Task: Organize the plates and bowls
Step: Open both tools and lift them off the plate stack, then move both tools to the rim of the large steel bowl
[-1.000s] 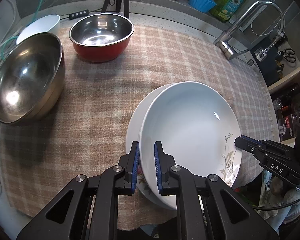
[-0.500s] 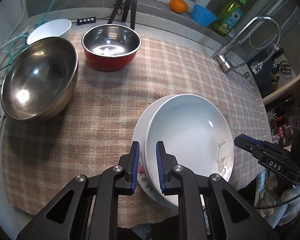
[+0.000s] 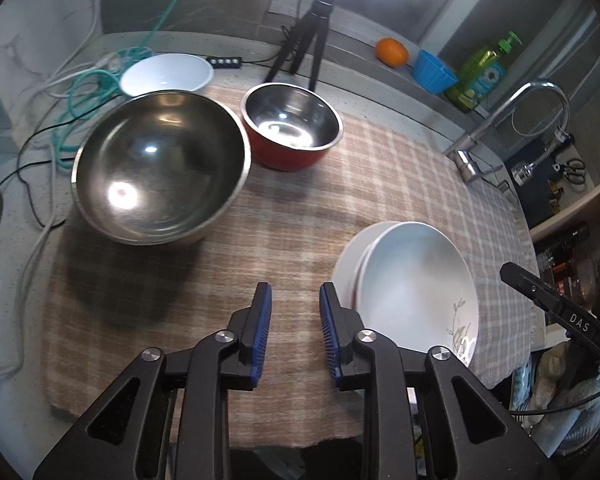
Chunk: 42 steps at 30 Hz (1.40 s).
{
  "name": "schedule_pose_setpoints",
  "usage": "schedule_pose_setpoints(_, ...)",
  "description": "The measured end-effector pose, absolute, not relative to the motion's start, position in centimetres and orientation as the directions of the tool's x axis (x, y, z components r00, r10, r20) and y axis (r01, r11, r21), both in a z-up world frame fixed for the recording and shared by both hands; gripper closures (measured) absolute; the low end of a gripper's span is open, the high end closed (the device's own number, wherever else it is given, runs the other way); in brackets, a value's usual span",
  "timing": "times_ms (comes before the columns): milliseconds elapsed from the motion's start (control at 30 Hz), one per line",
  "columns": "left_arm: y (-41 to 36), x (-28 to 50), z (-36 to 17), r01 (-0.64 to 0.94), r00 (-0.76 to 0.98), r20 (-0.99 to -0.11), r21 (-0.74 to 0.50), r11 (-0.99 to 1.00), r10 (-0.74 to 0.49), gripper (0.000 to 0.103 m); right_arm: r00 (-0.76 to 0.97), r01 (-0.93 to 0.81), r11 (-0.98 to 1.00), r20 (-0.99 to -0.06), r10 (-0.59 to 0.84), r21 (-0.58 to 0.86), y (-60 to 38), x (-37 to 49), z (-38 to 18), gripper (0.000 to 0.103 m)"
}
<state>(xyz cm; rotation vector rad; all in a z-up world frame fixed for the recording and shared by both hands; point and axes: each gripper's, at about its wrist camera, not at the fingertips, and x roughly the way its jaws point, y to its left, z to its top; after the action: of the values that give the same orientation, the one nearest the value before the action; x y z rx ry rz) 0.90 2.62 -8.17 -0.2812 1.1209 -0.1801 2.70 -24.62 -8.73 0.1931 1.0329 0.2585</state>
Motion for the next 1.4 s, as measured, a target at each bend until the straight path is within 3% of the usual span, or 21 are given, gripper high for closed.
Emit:
schedule_pose_setpoints(200,5.8,0.7,-8.1,-0.045,0.438,-0.861,-0.307,0.951,-0.258,0.075,0.509,-0.153,0.937,-0.788,0.347,0.313,-22.1,3.2,-8.2,0.062)
schedule_pose_setpoints(300,7.4,0.6,-8.0,-0.069,0.45,-0.861,-0.298,0.952,-0.237,0.065,0.485,-0.177,0.924,-0.786,0.383,0.34,-20.3,3.7,-8.2,0.061)
schedule_pose_setpoints(1033,15.9,4.2,-7.6,-0.142,0.519,-0.845,-0.234,0.962,-0.129,0.065,0.443,-0.234,0.924,-0.812,0.379,0.303,-10.1,9.4,-8.3,0.061)
schedule_pose_setpoints(1400,17.4,6.3,-8.6,-0.146,0.495,-0.852,-0.277,0.95,-0.172,0.065,0.413,-0.263,0.922,-0.83,0.374,0.284,-7.4,11.3,-9.3,0.061)
